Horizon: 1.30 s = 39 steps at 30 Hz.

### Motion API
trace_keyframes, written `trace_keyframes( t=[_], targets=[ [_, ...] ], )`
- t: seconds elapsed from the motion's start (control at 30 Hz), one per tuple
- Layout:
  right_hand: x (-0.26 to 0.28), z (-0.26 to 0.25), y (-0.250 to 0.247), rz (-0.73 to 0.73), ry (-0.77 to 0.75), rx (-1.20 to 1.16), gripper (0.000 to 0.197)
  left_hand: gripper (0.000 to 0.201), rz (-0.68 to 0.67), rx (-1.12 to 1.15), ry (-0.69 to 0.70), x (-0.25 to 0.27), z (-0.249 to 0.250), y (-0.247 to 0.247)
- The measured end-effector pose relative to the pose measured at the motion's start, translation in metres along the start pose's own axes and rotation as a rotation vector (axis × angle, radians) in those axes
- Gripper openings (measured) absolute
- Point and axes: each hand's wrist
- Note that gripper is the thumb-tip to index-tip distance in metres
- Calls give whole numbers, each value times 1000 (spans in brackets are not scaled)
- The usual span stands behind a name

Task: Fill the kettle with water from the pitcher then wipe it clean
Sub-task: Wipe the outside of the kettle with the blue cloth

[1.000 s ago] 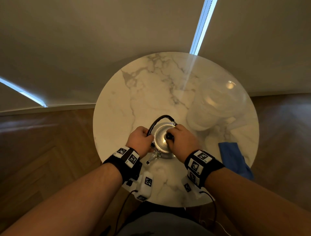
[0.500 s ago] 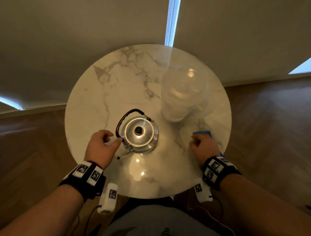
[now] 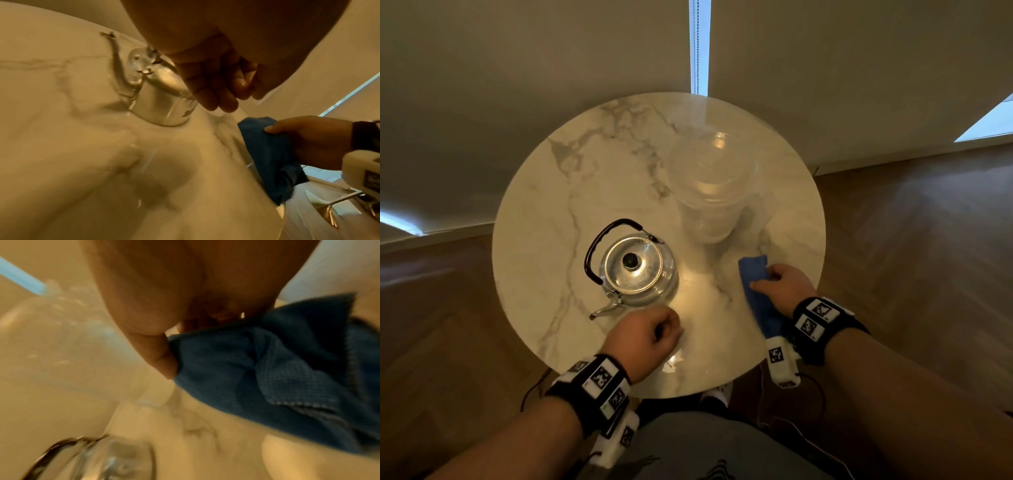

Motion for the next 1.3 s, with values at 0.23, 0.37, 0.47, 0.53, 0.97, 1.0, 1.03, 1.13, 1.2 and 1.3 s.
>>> trace_keyframes(
  t=[0.23, 0.37, 0.47, 0.53, 0.97, 1.0, 1.03, 1.13, 1.2, 1.3],
  targets=[
    [59, -62, -18, -155, -495, -247, 37, 50, 178, 231, 71, -49, 69, -26],
    [76, -79, -28, -229, -641, -339, 44, 38, 213, 253, 157, -55, 97, -54],
    [79, -83, -36, -253, -622, -487, 49, 19, 286, 258, 241, -49, 111, -68],
    [82, -85, -42, -285, -596, -526, 43, 19, 321, 282, 238, -44, 112, -71],
    [94, -97, -16, -788, -470, -884, 60, 19, 365, 828, 5, -27, 80, -71],
    [95, -99, -10, -766, -430, -872, 56, 22, 345, 850, -5, -25, 75, -70],
    [94, -102, -2, -734, -388, -862, 49, 25, 315, 866, -7, -25, 68, -68],
    [87, -107, 20, -651, -262, -905, 37, 28, 253, 838, 3, -25, 55, -63],
    [81, -109, 28, -590, -203, -947, 34, 30, 307, 771, -28, -29, 46, -62],
    [69, -113, 34, -406, -214, -853, 28, 33, 443, 529, -147, -34, 20, -74]
  ],
)
Point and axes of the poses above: each hand's wrist, its own x-axis away from the middle knuckle, its own y-axis out of the palm, z = x × y, and after that the axes turned 1 degree about -y, right-handed
